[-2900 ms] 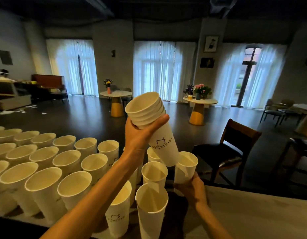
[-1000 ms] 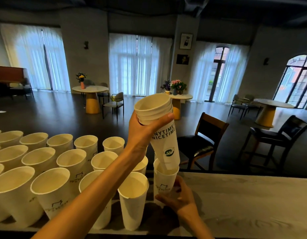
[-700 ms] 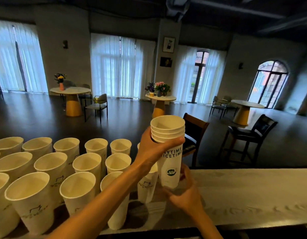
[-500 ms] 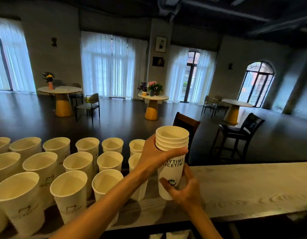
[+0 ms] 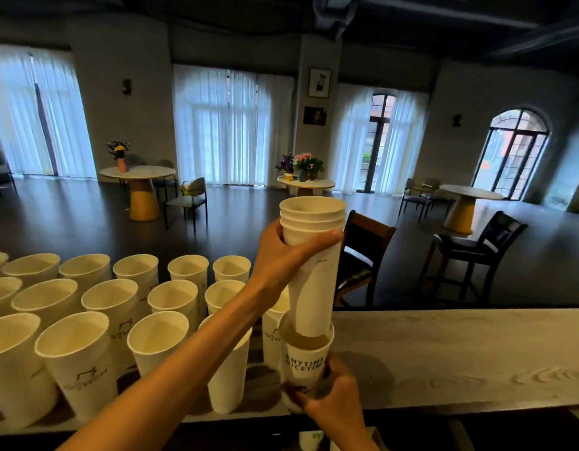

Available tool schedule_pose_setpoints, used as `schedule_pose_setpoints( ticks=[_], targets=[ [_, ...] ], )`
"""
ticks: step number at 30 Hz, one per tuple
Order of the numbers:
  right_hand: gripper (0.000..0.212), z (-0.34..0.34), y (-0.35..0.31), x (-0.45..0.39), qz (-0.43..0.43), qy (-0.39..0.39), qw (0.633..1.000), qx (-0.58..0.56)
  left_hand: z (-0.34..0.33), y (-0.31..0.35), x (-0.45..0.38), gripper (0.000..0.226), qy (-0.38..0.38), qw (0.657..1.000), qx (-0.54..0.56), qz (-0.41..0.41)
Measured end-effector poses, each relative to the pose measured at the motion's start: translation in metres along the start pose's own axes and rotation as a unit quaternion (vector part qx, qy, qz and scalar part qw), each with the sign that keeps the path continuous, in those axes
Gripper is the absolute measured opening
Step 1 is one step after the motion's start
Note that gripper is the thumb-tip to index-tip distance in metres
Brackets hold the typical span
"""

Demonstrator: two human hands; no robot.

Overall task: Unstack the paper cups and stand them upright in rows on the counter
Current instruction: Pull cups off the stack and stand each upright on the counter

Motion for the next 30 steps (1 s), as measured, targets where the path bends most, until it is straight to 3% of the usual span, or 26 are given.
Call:
schedule_pose_setpoints(
  ticks=[6,12,17,21,24,28,30],
  targets=[
    [0.09,-0.026,0.015,0.0,-0.061,-0.049,0.995,-0.055,0.011,-0.001,-0.003,0.08,0.029,0.999,0.004,-0.015],
    [0.08,-0.034,0.017,-0.003,-0.06,-0.064,0.993,-0.079,0.018,0.01,-0.006,0.072,0.036,0.999,0.014,-0.032],
    [0.089,-0.026,0.02,-0.005,-0.056,-0.067,0.995,-0.038,0.009,0.011,-0.005,0.084,0.027,0.999,0.025,-0.036],
    [0.096,0.006,0.032,-0.007,-0.045,-0.016,0.999,0.006,-0.009,0.005,-0.007,0.095,0.013,0.999,0.024,-0.027],
    [0.079,0.038,0.037,-0.009,-0.015,0.044,0.999,0.018,-0.032,-0.003,-0.005,0.102,-0.011,1.0,0.015,-0.012],
    [0.08,0.076,0.023,-0.011,0.026,0.114,0.993,0.016,-0.067,-0.025,0.0,0.062,-0.068,0.997,-0.022,0.007],
    [0.081,0.092,0.011,-0.013,0.042,0.146,0.988,0.028,-0.079,-0.038,0.002,0.055,-0.098,0.994,-0.041,0.017]
  ],
)
Point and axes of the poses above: each hand's wrist, its own x-axis away from the middle knuckle, its own z-axis out of the back of the hand, y = z × x, the point moved 7 cm from there along -x, towards the middle knuckle, and after that the axes turned 5 degrees about x, right-handed, at the moved point
